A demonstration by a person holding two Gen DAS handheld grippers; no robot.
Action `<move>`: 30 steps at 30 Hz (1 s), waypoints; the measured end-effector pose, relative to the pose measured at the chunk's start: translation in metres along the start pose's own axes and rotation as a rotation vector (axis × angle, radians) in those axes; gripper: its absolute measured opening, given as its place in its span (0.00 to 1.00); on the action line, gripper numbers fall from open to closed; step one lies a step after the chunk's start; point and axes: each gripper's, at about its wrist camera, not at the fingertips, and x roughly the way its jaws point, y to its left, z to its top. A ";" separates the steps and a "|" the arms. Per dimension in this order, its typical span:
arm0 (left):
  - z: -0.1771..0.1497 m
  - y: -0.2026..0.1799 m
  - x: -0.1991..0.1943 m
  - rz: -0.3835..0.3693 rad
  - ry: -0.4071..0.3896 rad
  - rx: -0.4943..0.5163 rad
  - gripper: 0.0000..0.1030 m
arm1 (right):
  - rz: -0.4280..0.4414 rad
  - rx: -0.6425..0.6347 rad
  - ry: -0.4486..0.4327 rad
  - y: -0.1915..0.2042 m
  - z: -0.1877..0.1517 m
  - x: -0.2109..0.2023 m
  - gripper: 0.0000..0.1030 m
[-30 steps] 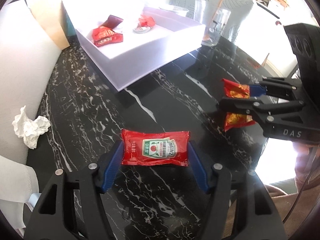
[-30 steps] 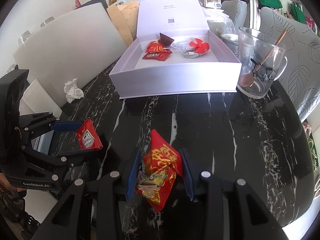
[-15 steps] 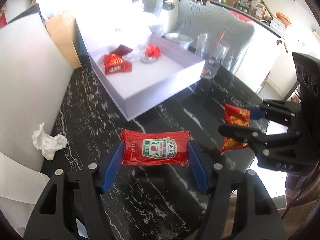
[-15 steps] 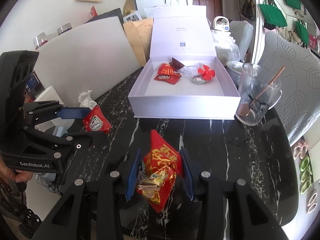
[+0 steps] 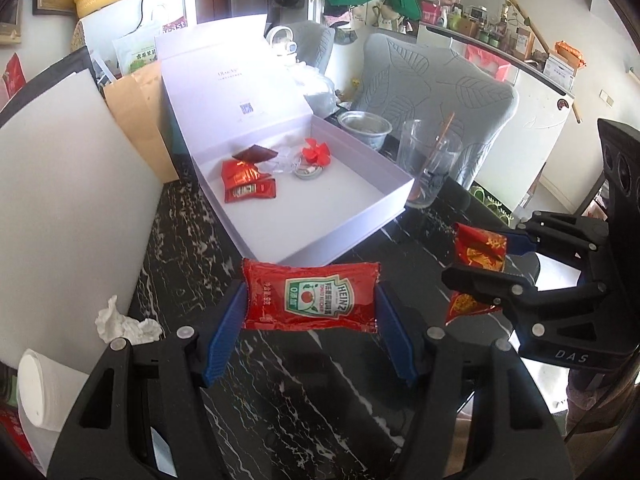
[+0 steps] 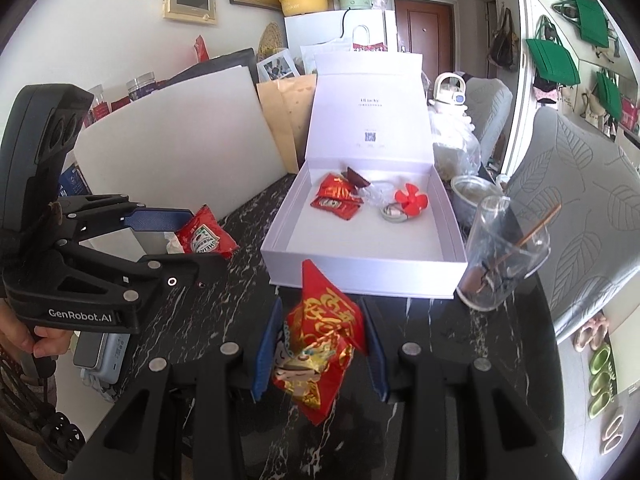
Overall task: Organize objects
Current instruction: 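Lift the ketchup sachet and red-and-gold packet and carry them over the box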
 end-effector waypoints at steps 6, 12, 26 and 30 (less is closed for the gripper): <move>0.021 0.004 0.005 0.003 -0.007 -0.006 0.62 | -0.001 -0.009 -0.010 -0.006 0.020 0.009 0.39; 0.041 0.011 0.014 0.009 -0.013 0.006 0.62 | 0.000 -0.006 -0.005 -0.016 0.039 0.025 0.39; 0.086 0.035 0.053 0.005 0.002 -0.006 0.62 | 0.002 -0.013 0.001 -0.042 0.082 0.068 0.39; 0.097 0.043 0.069 0.002 0.019 -0.013 0.62 | 0.001 -0.013 0.006 -0.050 0.093 0.084 0.39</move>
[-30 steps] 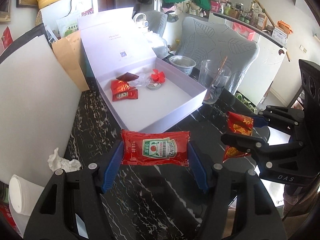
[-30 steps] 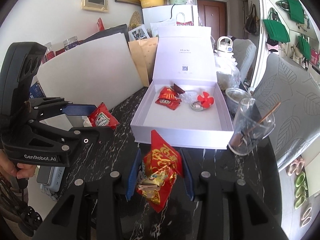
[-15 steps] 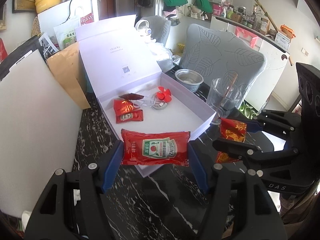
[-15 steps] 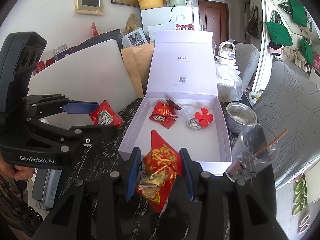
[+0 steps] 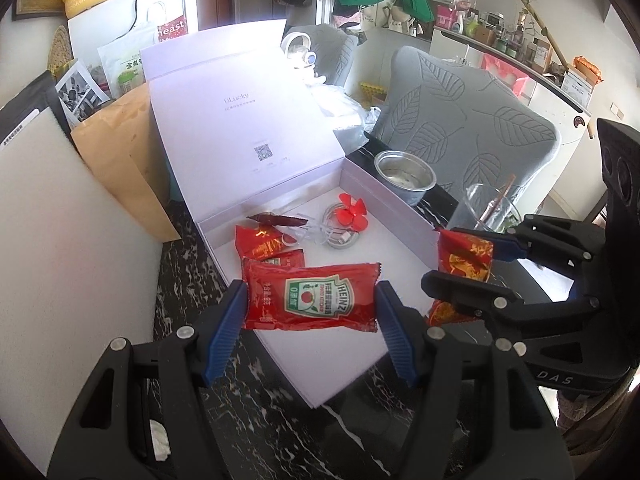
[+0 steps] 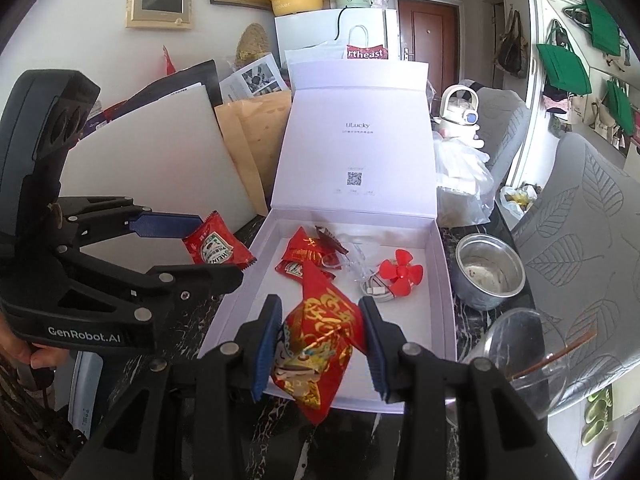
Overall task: Organize objects
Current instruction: 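Lift the ketchup sachet and red-and-gold packet and carry them over the box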
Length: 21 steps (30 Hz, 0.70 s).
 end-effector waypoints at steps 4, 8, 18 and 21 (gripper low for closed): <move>0.010 0.006 0.018 0.002 0.015 0.001 0.62 | -0.006 0.003 0.005 -0.009 0.011 0.015 0.39; 0.022 0.011 0.036 0.021 0.018 0.009 0.62 | -0.022 0.008 0.006 -0.018 0.022 0.031 0.39; 0.045 0.020 0.072 0.018 0.032 0.017 0.62 | -0.059 0.023 -0.006 -0.041 0.047 0.058 0.39; 0.052 0.024 0.082 0.028 0.034 0.015 0.62 | -0.070 0.018 -0.012 -0.045 0.055 0.064 0.39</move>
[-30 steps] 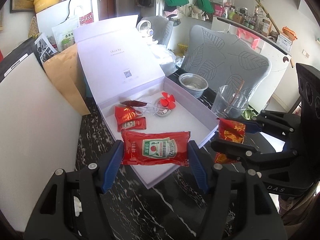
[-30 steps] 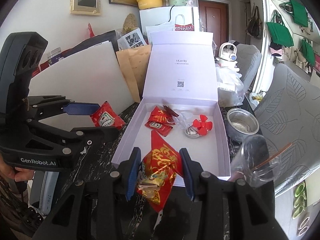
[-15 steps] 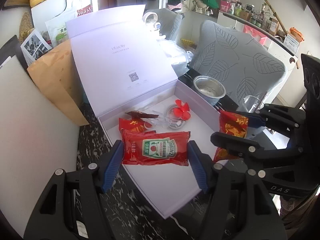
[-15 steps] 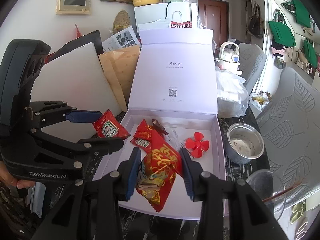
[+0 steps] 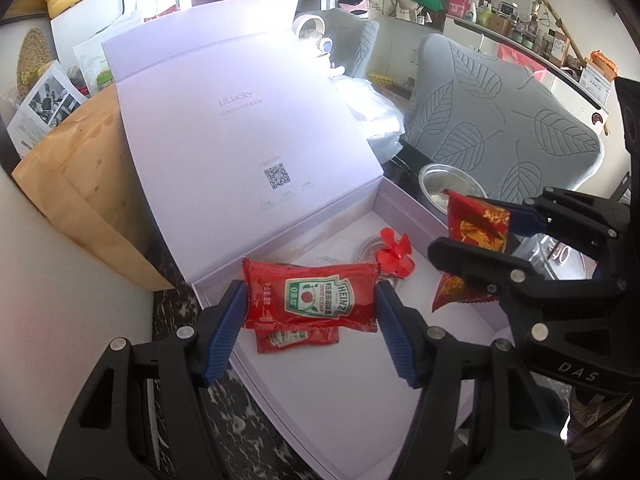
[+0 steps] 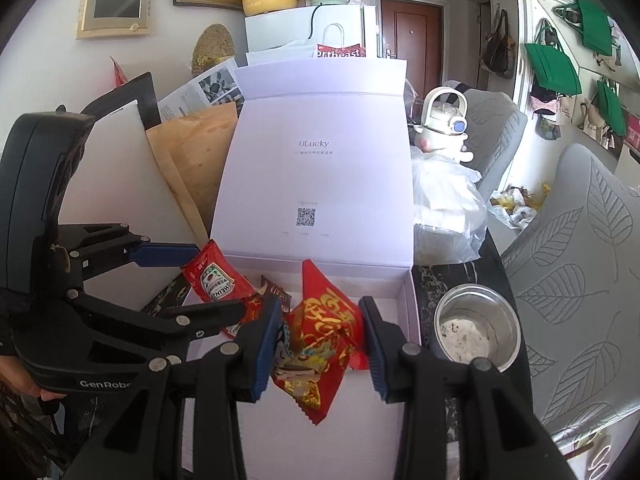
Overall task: Organize objects
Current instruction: 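Lift the ketchup sachet and red-and-gold packet and carry them over the box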
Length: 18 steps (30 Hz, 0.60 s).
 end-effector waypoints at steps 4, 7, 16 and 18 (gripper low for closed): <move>0.008 0.005 0.009 0.012 0.000 0.001 0.62 | -0.013 -0.002 -0.011 -0.005 0.010 0.007 0.39; 0.011 0.008 0.017 0.020 0.001 -0.002 0.62 | -0.018 0.001 -0.014 -0.008 0.016 0.013 0.39; 0.012 0.010 0.047 0.021 0.046 0.014 0.62 | 0.003 0.052 0.009 -0.015 0.022 0.040 0.39; 0.011 0.009 0.053 0.022 0.056 0.024 0.62 | 0.005 0.059 0.018 -0.016 0.022 0.047 0.39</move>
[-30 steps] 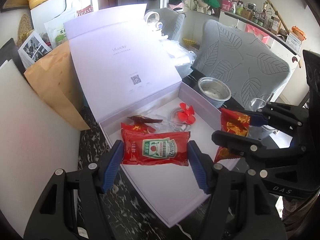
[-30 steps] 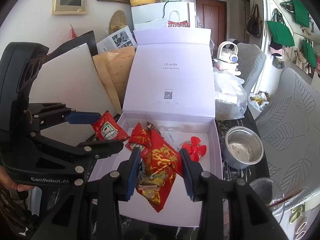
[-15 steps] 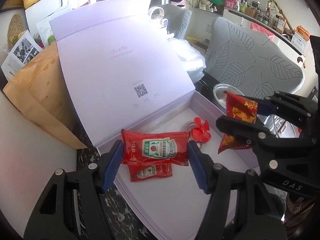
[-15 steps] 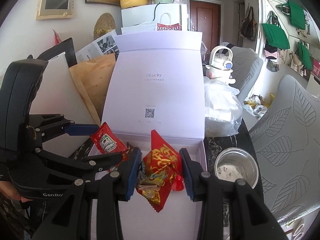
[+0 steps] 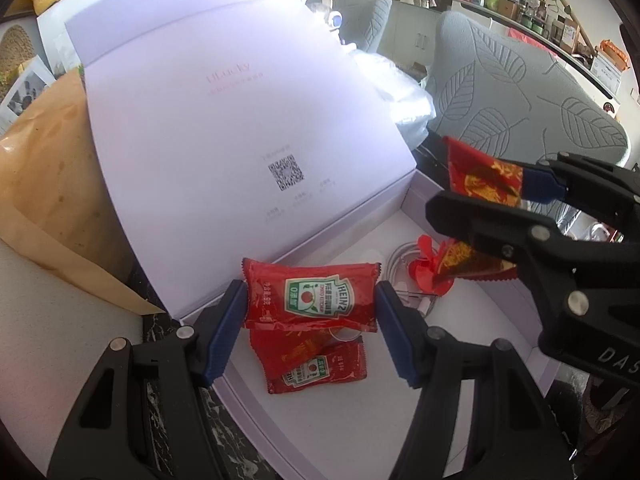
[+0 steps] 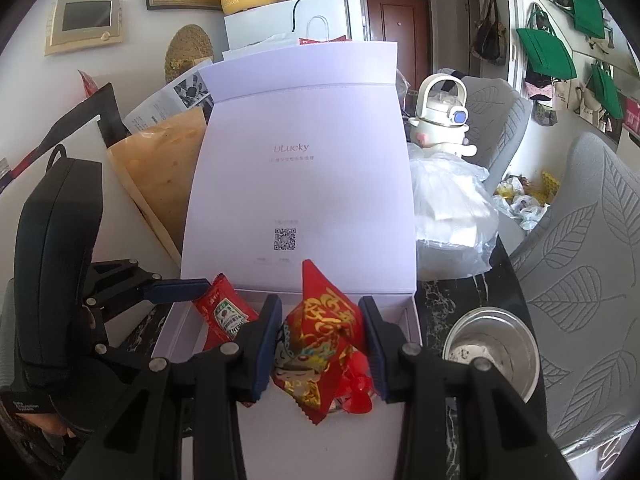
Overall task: Organize objects
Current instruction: 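Lift the ketchup sachet and red-and-gold packet and carry them over the box, then lower both packets into the box and open both grippers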
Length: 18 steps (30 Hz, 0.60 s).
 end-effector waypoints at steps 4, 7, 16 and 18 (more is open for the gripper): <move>-0.002 -0.002 0.011 0.005 0.016 0.019 0.62 | 0.014 0.021 0.022 -0.001 -0.001 0.012 0.39; -0.003 -0.001 0.018 -0.008 0.034 0.019 0.62 | 0.031 0.045 0.039 -0.004 -0.001 0.020 0.39; -0.005 -0.005 0.022 -0.012 0.043 0.053 0.62 | 0.048 0.080 0.081 -0.008 -0.001 0.036 0.39; -0.005 -0.006 0.024 -0.024 0.051 0.054 0.62 | 0.055 0.092 0.095 -0.009 -0.002 0.041 0.39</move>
